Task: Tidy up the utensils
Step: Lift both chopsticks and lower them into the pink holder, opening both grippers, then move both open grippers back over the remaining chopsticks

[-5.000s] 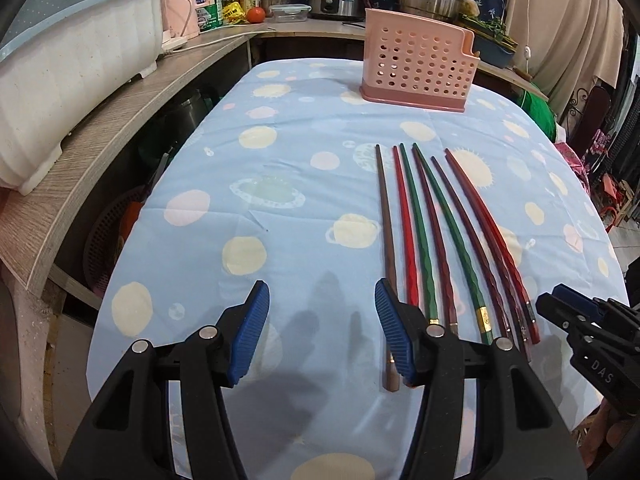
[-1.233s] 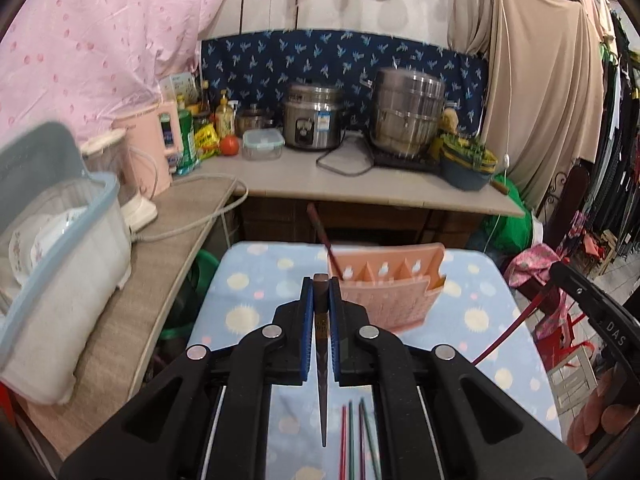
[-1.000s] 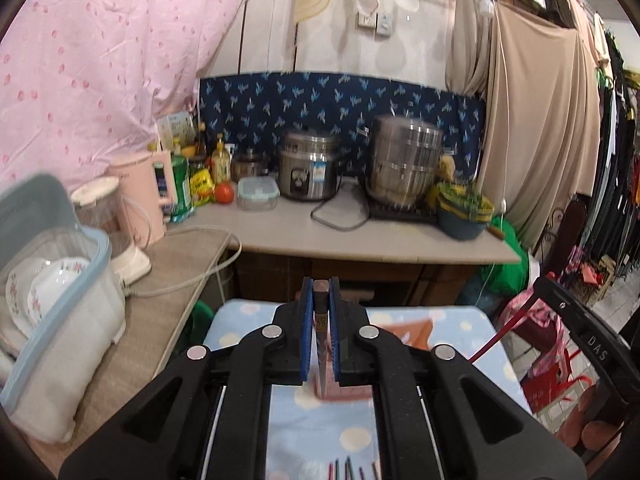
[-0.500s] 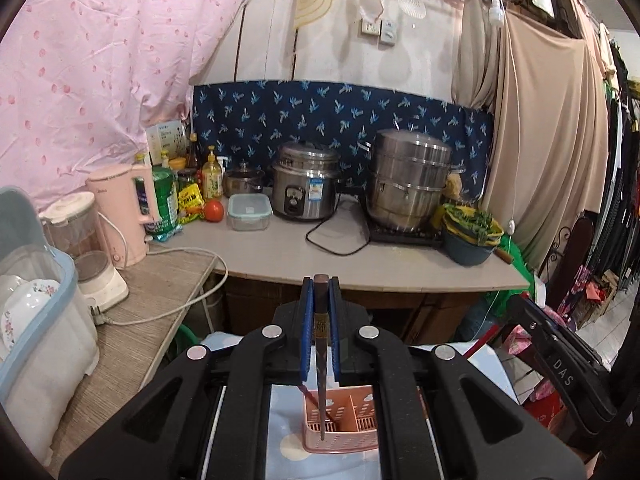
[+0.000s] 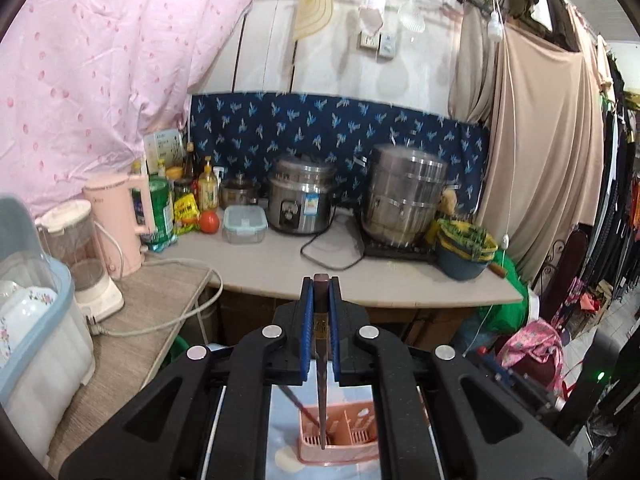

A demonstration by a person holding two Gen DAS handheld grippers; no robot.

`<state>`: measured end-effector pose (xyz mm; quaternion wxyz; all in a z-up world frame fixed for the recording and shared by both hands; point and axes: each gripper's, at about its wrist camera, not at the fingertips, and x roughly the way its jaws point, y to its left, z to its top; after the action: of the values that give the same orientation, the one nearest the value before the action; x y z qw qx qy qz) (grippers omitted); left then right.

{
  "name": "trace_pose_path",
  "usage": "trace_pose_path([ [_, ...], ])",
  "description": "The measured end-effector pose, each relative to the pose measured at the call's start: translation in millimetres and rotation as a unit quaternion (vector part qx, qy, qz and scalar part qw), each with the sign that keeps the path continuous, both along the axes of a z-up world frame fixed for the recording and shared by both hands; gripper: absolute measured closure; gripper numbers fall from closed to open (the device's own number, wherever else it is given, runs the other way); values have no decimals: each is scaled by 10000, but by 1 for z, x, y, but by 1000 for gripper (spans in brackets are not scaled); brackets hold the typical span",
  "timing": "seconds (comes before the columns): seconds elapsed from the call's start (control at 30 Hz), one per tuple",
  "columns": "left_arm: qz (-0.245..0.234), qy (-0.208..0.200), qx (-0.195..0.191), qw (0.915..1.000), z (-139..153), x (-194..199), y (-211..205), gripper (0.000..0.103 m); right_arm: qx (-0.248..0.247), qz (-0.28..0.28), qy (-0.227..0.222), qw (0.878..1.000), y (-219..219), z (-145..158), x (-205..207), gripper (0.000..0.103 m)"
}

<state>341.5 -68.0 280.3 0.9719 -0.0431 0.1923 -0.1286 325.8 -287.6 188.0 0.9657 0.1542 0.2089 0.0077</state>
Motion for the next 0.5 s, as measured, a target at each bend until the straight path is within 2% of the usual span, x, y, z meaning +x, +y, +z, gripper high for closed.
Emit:
trace_pose_path([
  [0.1, 7, -145, -42, 9999, 5, 4, -3, 96, -1, 10, 40, 10000, 0, -3, 3, 96],
  [0.23, 40, -40, 36, 10000, -18, 21, -10, 96, -3, 39, 161, 9999, 0, -12, 6, 96],
  [0.4, 50, 389, 114, 9992, -58, 36, -14, 96, -52, 114, 305, 9995, 3, -23, 6, 96],
  [0.5, 23, 568, 150, 9983, -73, 37, -14, 96, -84, 122, 361, 9992, 4, -25, 5, 96],
])
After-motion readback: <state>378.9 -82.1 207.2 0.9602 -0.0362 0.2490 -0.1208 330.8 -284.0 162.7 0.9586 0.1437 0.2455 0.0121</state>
